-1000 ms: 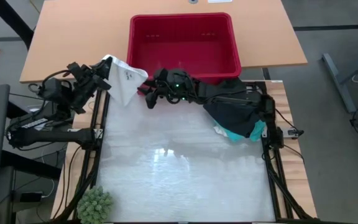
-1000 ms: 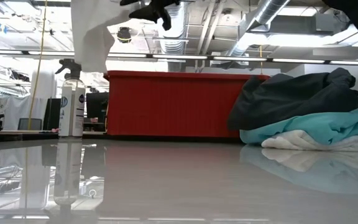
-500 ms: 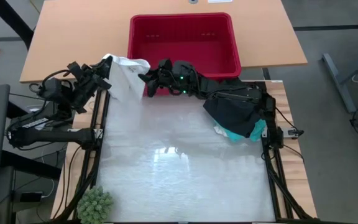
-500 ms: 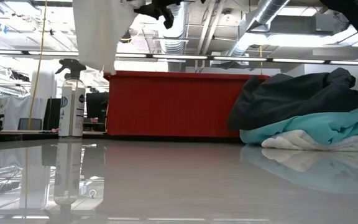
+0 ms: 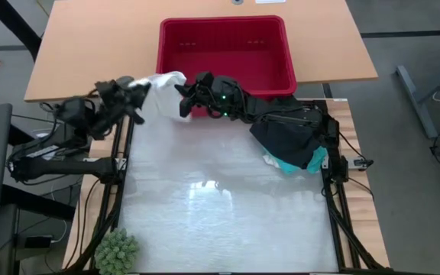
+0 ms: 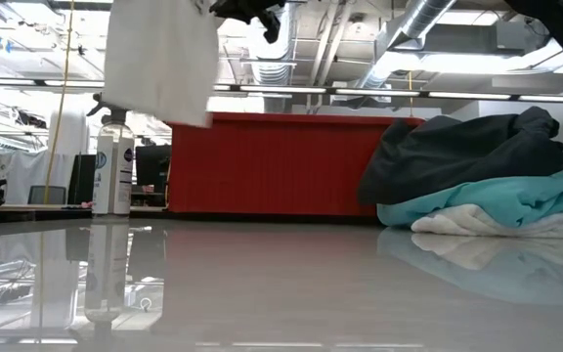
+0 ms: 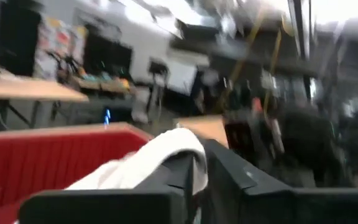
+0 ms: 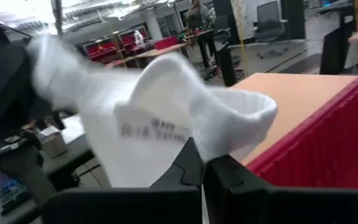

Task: Fold Laundry from Bin
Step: Fold the white underwear

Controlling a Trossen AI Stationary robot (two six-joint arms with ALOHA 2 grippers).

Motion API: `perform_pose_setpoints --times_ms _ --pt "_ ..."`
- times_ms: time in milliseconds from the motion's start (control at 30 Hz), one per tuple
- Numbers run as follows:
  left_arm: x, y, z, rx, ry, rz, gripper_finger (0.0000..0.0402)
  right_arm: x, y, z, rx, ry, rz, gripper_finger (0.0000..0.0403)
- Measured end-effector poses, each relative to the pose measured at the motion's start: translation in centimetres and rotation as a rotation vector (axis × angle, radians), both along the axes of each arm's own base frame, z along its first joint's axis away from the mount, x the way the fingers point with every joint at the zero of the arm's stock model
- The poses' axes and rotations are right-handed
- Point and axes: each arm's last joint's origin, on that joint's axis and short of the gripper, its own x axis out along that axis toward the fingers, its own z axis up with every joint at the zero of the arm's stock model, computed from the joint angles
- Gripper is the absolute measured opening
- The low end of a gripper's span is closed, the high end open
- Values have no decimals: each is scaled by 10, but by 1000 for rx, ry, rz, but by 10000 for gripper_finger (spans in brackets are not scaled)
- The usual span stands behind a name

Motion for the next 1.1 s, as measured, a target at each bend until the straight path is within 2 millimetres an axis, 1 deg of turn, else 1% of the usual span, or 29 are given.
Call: perform_pose_setpoints --times_ms 100,267,400,500,567,700,800,867,933,1100 --pt "-1 -1 -9 -10 110 -34 66 -1 -3 -2 5 21 -19 21" --pt "-12 -4 -23 -63 246 -32 144 -5 -5 -7 20 105 -82 21" --pt "-21 -7 -37 -153 354 -17 199 -7 -6 -12 12 179 -104 21" --pt "-24 -8 -50 -249 445 -58 226 -8 -6 -15 14 216 -103 21" --pt "-24 -10 -59 -312 516 -101 234 -8 -5 -17 18 240 -102 21" --pt "-24 -12 -78 -400 713 -175 237 -8 -4 -20 24 272 -98 21" --pt "-22 -11 -92 -466 843 -122 237 -8 -3 -20 24 273 -95 21" --pt "-19 -9 -103 -502 864 -73 237 -10 -2 -18 23 269 -94 21" --pt "-13 -8 -119 -520 857 -79 237 -11 -2 -16 22 263 -94 21" --pt "-4 -6 -173 -588 829 -94 237 -19 -9 -6 23 238 -111 21"
